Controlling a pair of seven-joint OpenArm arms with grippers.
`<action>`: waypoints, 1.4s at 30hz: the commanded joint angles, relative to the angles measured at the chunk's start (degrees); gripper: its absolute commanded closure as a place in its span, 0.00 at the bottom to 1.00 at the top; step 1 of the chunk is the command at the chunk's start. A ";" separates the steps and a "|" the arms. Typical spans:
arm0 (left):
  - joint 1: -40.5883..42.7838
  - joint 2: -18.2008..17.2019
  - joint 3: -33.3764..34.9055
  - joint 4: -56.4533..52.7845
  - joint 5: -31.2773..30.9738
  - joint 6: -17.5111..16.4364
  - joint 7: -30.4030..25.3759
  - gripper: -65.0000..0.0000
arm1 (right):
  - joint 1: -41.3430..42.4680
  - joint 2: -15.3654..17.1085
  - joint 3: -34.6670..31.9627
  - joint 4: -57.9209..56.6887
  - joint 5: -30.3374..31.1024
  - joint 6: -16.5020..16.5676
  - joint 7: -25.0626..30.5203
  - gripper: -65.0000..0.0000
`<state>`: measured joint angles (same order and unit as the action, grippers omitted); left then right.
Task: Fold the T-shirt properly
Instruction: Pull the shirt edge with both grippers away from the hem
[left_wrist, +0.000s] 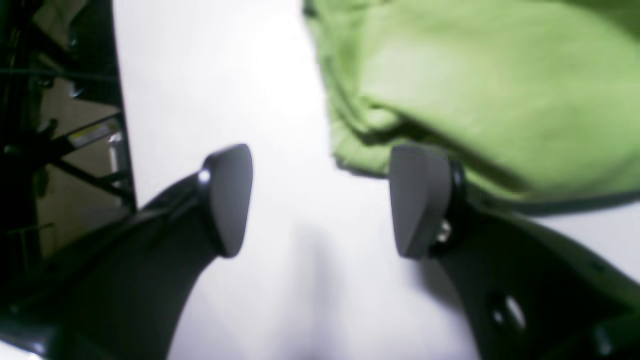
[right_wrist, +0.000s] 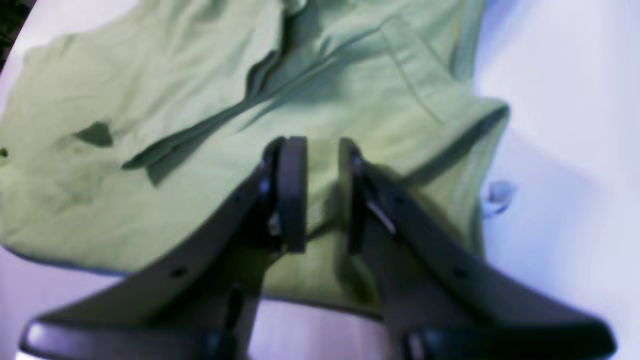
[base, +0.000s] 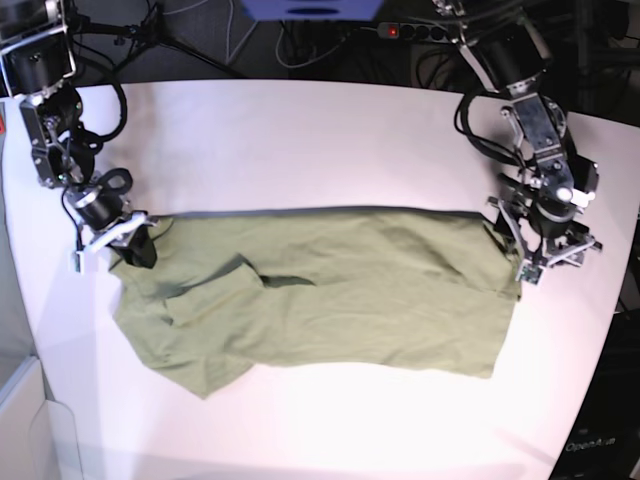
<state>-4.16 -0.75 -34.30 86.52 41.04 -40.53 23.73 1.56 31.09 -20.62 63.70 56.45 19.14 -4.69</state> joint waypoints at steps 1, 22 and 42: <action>-1.15 -0.34 0.06 0.73 -0.46 0.53 -0.74 0.36 | 0.42 1.39 0.45 0.61 0.48 0.60 1.30 0.81; -2.39 -0.08 -0.03 -2.34 -0.46 0.53 -1.00 0.36 | 0.06 1.39 0.45 -2.12 0.48 0.69 1.39 0.81; -5.73 -0.52 0.24 -9.03 -0.55 0.53 -1.09 0.37 | -0.64 2.62 0.45 -2.12 0.65 0.69 1.30 0.82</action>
<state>-8.49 -0.73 -34.30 76.40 40.60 -40.23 23.07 0.47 32.71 -20.62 60.95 56.53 19.46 -4.32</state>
